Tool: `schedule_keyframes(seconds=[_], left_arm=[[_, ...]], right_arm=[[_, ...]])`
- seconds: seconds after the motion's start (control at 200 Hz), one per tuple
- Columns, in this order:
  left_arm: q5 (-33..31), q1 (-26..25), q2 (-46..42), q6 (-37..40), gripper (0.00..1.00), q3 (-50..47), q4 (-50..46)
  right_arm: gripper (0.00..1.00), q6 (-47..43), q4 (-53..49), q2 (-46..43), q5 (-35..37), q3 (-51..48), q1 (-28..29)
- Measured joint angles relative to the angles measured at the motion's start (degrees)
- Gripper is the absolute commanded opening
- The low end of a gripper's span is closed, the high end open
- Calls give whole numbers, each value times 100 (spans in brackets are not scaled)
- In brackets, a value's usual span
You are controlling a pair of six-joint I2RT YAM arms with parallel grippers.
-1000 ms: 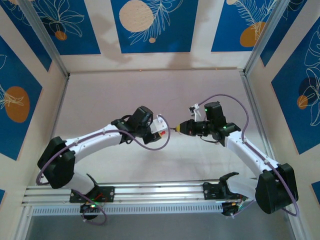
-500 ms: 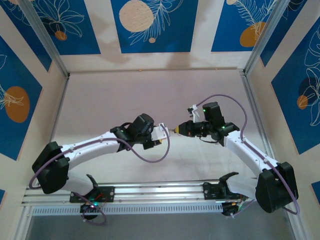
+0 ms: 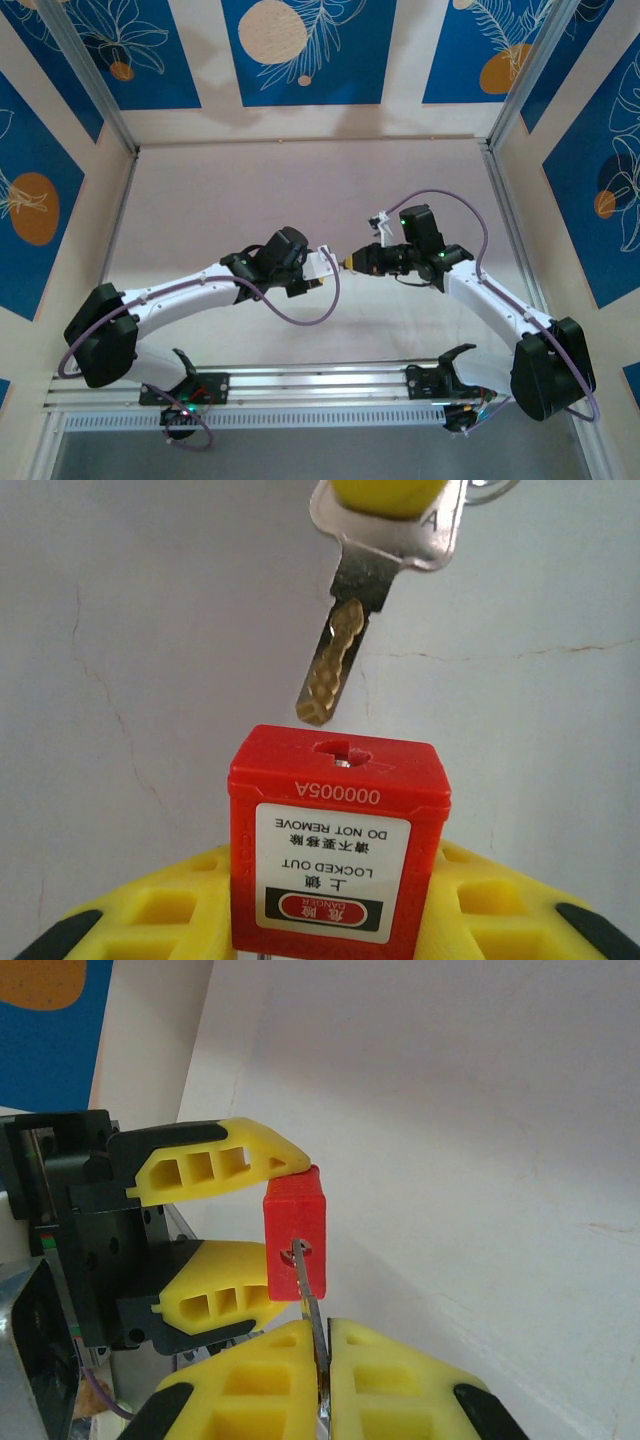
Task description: Unlock with the key
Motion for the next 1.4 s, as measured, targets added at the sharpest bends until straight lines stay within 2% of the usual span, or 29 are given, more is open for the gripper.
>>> schedule_keyframes(seconds=[0.51, 0.975, 1.401], left_arm=[[-46, -46, 0, 39, 19, 0, -7], [-459, -216, 11, 192, 17, 0, -256], [-533, -238, 214, 140, 14, 72, -240]], right_arm=[[9, -2, 26, 164, -2, -2, 129], [9, 26, 37, 717, -319, 153, 127], [9, 105, 37, 828, -245, 177, 164]])
